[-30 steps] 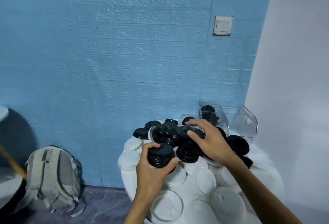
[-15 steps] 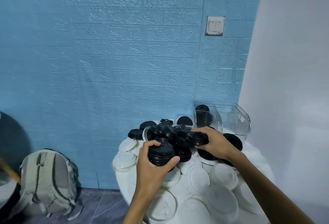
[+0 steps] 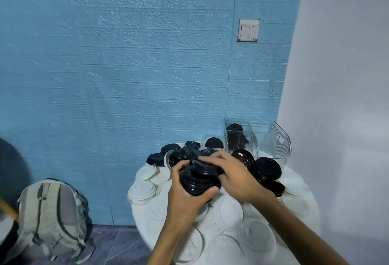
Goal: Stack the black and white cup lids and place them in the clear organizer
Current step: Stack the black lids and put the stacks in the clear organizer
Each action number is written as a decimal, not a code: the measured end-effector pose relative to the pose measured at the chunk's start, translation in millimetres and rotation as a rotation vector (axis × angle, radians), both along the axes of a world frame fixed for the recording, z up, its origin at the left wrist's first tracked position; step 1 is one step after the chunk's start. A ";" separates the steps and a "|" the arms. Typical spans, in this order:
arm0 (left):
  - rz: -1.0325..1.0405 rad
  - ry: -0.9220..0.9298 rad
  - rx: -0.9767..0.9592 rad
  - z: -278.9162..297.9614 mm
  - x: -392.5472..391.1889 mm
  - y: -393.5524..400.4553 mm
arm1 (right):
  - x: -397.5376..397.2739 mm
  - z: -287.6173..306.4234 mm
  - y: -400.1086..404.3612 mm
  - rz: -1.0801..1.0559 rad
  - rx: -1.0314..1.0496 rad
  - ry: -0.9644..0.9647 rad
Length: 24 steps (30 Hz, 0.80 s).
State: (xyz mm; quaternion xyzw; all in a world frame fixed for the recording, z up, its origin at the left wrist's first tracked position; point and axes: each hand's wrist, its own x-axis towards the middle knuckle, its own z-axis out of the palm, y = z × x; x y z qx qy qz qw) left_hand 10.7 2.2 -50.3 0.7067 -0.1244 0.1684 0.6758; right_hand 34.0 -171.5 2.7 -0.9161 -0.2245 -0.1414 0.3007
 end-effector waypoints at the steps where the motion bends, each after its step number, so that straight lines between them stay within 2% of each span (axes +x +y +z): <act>1: -0.012 -0.007 0.008 0.4 -0.6 0.1 | -3.7 0.0 3.8 0.058 -0.004 0.046; 6: -0.031 -0.052 0.101 -0.3 -3.6 4.0 | -9.9 16.0 5.1 0.211 0.070 0.370; 9: -0.019 -0.069 0.063 1.6 -2.3 4.4 | -14.6 22.9 8.2 0.245 0.081 0.495; 12: -0.020 -0.088 0.043 7.7 -3.6 3.3 | -11.3 14.9 9.0 0.222 0.181 0.424; 17: 0.023 -0.123 0.058 15.9 -5.8 3.4 | -6.5 14.4 0.0 0.257 0.401 0.541; 19: 0.049 -0.123 0.051 19.5 -6.1 4.9 | 0.7 16.8 -6.0 0.166 0.426 0.441; 20: 0.056 -0.120 0.040 20.6 -5.9 6.0 | 7.0 15.1 -10.0 0.065 0.411 0.335; 22: 0.053 -0.103 0.016 19.9 -4.7 9.2 | 19.7 6.2 -22.2 -0.159 0.248 0.169; 24: 0.060 -0.093 0.006 17.0 -3.1 12.4 | 27.4 -4.4 -27.1 -0.242 0.015 0.206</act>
